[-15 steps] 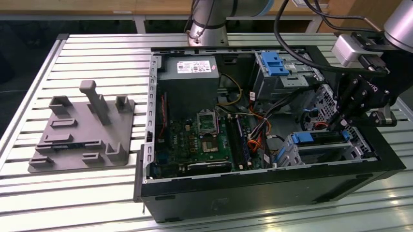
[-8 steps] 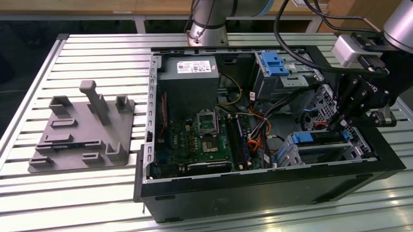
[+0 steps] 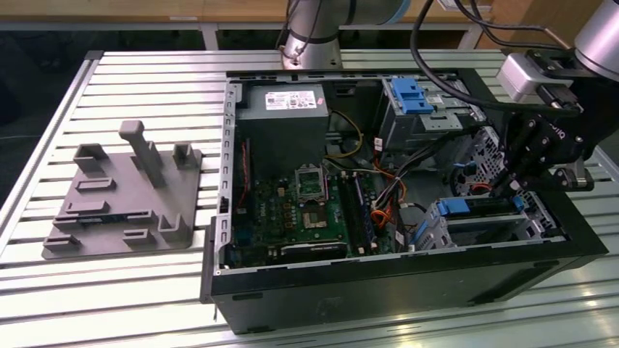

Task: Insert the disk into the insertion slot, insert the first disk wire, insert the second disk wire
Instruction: 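Insert the first disk wire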

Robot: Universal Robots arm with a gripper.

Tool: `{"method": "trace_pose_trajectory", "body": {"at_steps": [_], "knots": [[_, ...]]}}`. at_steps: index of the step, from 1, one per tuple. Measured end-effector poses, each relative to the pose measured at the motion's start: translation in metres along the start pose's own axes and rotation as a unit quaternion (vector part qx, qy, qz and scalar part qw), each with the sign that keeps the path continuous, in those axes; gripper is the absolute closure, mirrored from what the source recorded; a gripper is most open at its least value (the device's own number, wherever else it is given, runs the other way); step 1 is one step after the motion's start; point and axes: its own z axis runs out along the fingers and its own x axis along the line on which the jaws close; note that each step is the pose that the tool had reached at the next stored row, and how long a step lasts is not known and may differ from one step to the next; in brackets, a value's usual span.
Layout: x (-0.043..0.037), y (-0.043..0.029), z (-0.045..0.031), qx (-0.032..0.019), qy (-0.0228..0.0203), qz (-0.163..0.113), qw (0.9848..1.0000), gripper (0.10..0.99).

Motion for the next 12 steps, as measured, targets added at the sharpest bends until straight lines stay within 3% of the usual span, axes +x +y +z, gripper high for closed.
{"method": "trace_pose_trajectory", "body": {"at_steps": [12], "knots": [[0.002, 0.0, 0.001, 0.0, 0.0, 0.0, 1.0, 0.918]]}}
